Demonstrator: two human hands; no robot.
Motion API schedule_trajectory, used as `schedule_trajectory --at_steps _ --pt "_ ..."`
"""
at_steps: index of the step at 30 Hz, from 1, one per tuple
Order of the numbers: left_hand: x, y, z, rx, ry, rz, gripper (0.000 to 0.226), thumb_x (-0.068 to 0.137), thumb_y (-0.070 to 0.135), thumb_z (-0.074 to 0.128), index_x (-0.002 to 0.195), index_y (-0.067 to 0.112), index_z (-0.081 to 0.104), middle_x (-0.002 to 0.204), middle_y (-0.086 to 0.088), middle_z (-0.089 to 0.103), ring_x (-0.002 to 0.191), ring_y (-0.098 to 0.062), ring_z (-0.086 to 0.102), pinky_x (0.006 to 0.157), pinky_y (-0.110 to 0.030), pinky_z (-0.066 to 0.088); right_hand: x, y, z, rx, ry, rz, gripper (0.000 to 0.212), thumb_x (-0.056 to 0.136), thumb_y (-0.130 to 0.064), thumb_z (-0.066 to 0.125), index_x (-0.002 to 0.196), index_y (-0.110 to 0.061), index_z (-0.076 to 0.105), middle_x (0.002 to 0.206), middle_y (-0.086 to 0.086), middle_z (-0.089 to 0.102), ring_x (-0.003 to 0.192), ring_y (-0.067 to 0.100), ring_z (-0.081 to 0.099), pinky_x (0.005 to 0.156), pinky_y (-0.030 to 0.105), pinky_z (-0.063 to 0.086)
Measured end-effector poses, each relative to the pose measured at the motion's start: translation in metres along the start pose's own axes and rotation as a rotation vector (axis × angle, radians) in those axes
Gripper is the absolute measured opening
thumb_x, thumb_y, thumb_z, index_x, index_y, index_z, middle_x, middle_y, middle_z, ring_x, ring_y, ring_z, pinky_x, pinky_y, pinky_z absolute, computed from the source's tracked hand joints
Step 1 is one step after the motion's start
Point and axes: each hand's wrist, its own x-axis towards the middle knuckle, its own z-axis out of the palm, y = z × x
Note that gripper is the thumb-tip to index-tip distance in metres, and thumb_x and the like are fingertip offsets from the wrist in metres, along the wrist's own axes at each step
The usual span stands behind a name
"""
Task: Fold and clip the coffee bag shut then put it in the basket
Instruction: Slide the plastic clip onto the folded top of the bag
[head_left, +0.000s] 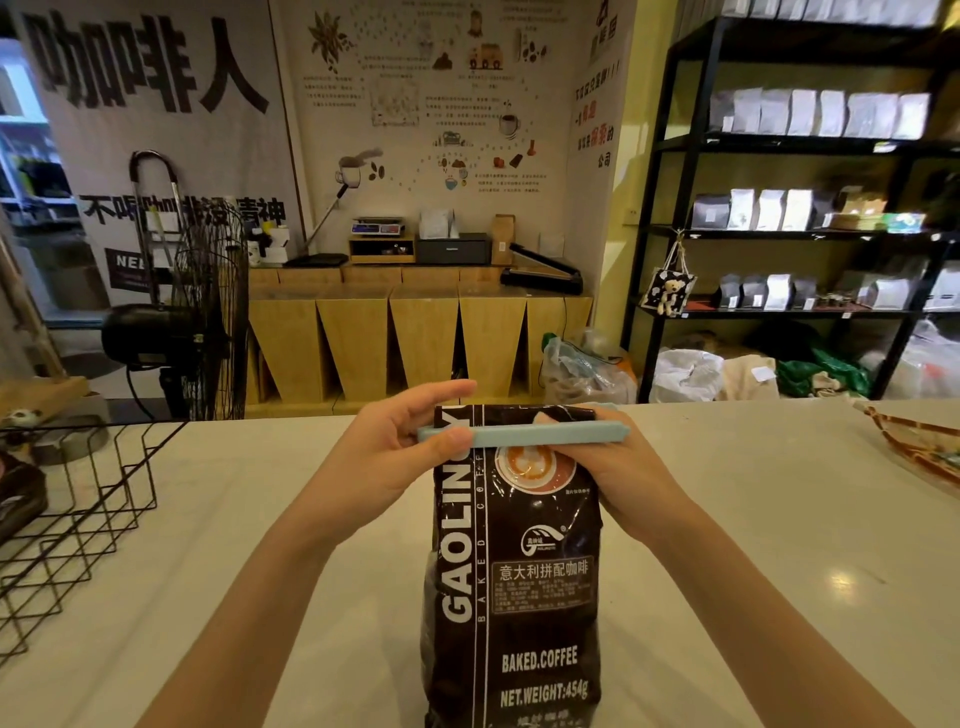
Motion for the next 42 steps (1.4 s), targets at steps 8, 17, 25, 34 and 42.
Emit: schedule_trajectory --at_steps 8,17,25,34,42 --pt "0.001 0.000 -0.004 -0.020 0.024 -0.009 0.041 0.072 0.023 0.058 0.112 0.030 0.054 0.080 0.002 0.075 0.086 -0.013 0.070 0.062 -0.022 0.056 0.001 0.005 0.007 0.157 0.031 0.074 0.028 0.090 -0.041 0.037 0.104 -0.045 0.061 0.104 -0.005 0.065 0.095 0.014 0.067 0.081 0.029 0.054" --pt "0.002 0.000 -0.004 0.050 0.003 -0.009 0.029 0.079 0.016 0.057 0.105 0.029 0.058 0.090 0.001 0.070 0.085 -0.009 0.069 0.059 -0.021 0.056 0.004 0.005 -0.004 0.379 -0.252 0.144 0.080 0.050 -0.078 0.057 0.123 -0.046 0.049 0.126 0.001 0.061 0.114 0.027 0.059 0.089 0.039 0.052" --pt "-0.001 0.008 -0.009 0.155 -0.040 0.032 0.029 0.077 0.015 0.060 0.103 0.028 0.058 0.088 0.004 0.071 0.087 -0.007 0.068 0.062 -0.022 0.057 0.006 -0.004 -0.016 0.089 -0.347 0.192 0.059 0.061 -0.054 0.071 0.117 -0.051 0.052 0.126 -0.009 0.057 0.110 0.015 0.061 0.087 0.029 0.053" --pt "-0.003 0.011 -0.011 0.149 0.015 0.002 0.027 0.075 0.008 0.062 0.094 0.028 0.063 0.083 0.016 0.071 0.080 -0.003 0.069 0.054 -0.017 0.054 0.000 -0.019 -0.034 -0.369 -0.150 0.057 0.055 0.066 -0.049 0.067 0.118 -0.036 0.051 0.098 -0.007 0.070 0.088 0.012 0.069 0.078 0.027 0.057" --pt "-0.003 0.010 -0.012 0.163 0.038 -0.009 0.028 0.075 0.006 0.063 0.091 0.029 0.064 0.079 0.014 0.073 0.078 -0.007 0.070 0.056 -0.019 0.055 0.001 -0.013 -0.032 -0.252 -0.089 0.034 0.022 0.065 -0.028 0.069 0.083 -0.016 0.065 0.067 -0.008 0.074 0.073 0.009 0.071 0.066 0.017 0.055"
